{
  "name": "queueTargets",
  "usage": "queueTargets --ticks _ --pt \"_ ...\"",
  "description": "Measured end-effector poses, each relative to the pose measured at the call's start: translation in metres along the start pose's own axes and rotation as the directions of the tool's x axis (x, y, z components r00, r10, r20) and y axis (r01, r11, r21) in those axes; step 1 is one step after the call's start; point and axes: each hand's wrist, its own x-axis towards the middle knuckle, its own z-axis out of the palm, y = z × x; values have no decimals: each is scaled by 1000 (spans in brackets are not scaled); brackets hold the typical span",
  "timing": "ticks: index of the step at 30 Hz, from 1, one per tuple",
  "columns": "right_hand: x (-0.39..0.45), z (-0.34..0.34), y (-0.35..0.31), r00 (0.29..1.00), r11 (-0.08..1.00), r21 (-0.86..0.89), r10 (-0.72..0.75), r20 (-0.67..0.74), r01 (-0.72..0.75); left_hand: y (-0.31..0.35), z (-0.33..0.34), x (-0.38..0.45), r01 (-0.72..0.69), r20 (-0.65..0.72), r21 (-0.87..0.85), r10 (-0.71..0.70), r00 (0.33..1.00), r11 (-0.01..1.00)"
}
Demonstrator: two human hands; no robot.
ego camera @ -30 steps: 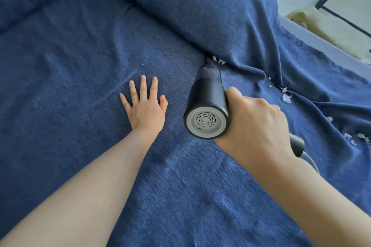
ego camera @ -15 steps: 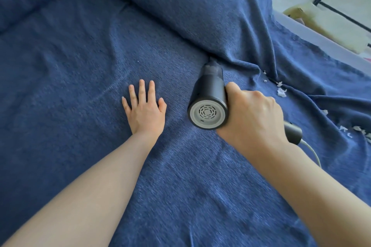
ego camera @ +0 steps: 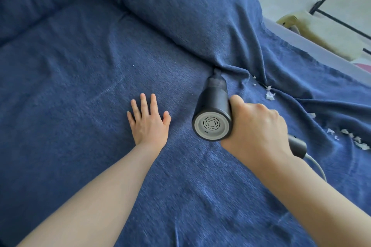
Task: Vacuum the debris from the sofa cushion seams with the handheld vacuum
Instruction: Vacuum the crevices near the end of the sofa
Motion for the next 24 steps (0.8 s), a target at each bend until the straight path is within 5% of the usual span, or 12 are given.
queueTargets --ticks 11,18,24 --pt "-27 2 31 999 995 80 53 -9 -52 56 10 -13 -134 95 36 130 987 990" --pt "-44 -6 48 981 979 123 172 -87 -160 80 21 -5 -340 17 102 340 940 935" --pt "-53 -1 56 964 964 38 263 -30 -261 86 38 -5 -356 -5 115 359 933 928"
